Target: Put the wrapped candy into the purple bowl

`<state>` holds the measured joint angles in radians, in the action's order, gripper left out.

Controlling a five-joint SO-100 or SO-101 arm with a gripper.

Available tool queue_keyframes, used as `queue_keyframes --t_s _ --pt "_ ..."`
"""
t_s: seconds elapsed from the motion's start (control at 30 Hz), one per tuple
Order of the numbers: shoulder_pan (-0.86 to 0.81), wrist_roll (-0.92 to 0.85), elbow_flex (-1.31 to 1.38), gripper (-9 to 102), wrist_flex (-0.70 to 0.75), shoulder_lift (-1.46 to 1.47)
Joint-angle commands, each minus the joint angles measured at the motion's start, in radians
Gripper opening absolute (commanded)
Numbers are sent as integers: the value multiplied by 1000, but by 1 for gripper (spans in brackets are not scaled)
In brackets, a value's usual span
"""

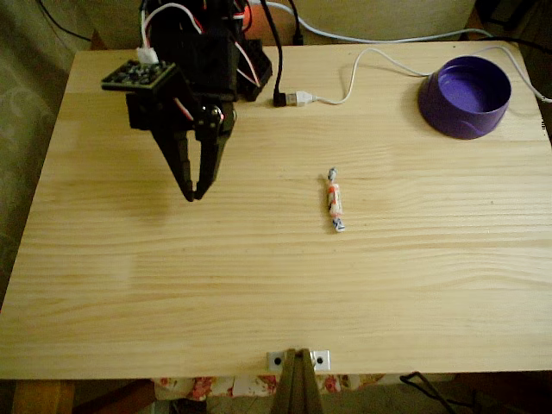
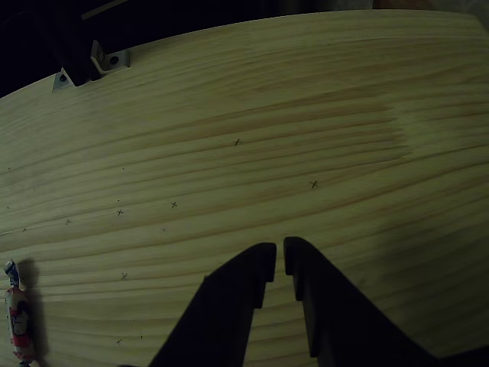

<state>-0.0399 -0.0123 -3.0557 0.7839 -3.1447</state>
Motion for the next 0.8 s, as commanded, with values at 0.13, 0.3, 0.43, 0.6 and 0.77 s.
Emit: queue_keyframes --t_s 0.13,0.3,0.43,0.6,0.77 --pt "9 -32 8 1 2 -12" --pt "2 -23 8 1 2 -12" --pt "-2 -20 8 1 2 -12" --pt "5 -25 8 1 2 -12" --pt "6 -31 8 1 2 -12"
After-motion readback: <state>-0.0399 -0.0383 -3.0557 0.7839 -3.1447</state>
